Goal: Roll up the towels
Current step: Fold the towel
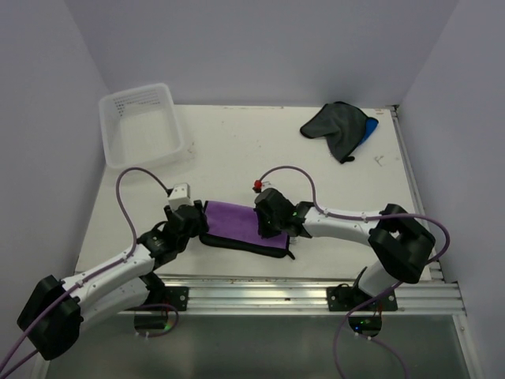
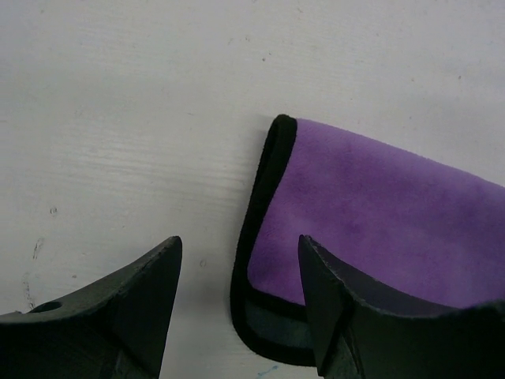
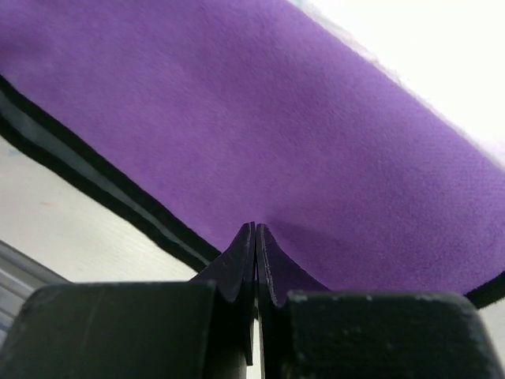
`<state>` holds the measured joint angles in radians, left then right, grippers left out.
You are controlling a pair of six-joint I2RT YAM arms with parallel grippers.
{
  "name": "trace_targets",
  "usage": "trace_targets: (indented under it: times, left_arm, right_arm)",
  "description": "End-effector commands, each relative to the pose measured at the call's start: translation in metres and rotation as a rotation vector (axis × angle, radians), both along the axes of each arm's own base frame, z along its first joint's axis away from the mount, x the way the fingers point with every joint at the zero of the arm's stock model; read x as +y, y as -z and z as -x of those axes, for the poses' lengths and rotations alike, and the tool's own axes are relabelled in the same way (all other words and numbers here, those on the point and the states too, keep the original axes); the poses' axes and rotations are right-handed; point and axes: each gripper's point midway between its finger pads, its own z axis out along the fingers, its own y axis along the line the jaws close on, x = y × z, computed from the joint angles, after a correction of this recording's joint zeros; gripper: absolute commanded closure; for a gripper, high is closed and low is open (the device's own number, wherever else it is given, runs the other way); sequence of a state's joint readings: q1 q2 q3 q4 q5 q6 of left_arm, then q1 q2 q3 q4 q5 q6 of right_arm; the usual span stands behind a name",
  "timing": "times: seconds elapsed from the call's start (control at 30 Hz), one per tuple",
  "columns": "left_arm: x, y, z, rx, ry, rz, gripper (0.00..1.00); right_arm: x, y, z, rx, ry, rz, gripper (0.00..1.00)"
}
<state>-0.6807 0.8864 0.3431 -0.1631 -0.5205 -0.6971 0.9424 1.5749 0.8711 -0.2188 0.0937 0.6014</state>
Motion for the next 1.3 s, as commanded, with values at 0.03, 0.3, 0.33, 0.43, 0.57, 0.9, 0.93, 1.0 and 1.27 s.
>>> trace_targets:
  times: [0.03, 0.3, 0.33, 0.43, 0.57, 0.9, 0.93, 1.0, 1.27]
  left_arm:
    - [-0.007, -0.009, -0.011, -0.067, -0.002, 0.053, 0.35]
    - [-0.023, -0.019, -0.015, -0.145, 0.109, 0.083, 0.35]
    - [-0.025, -0.020, -0.016, -0.149, 0.120, 0.088, 0.35]
    - [-0.033, -0.018, -0.016, -0.144, 0.162, 0.092, 0.35]
    - [-0.040, -0.017, -0.017, -0.131, 0.194, 0.094, 0.35]
    - [-0.057, -0.008, -0.014, -0.097, 0.272, 0.124, 0.36]
    - [-0.060, -0.008, -0.014, -0.101, 0.283, 0.137, 0.36]
    - [-0.067, -0.007, -0.009, -0.093, 0.322, 0.164, 0.37]
    - [-0.051, 0.008, 0.002, -0.019, 0.277, 0.122, 0.36]
  right_arm:
    - [-0.012, 0.000, 0.001, -0.033, 0.021, 0.014, 1.00]
    - [-0.030, 0.020, 0.007, -0.020, 0.036, 0.072, 1.00]
    - [-0.032, 0.021, 0.007, -0.022, 0.035, 0.083, 1.00]
    - [-0.039, 0.024, 0.006, -0.024, 0.036, 0.106, 1.00]
    - [-0.050, 0.021, 0.002, -0.035, 0.033, 0.130, 1.00]
    - [-0.069, 0.004, -0.009, -0.051, 0.017, 0.121, 0.97]
    - [-0.066, 0.003, -0.007, -0.040, 0.006, 0.104, 0.97]
    - [-0.060, -0.001, -0.006, -0.040, -0.004, 0.074, 0.95]
    - [-0.051, -0.044, -0.004, -0.094, -0.021, -0.038, 0.84]
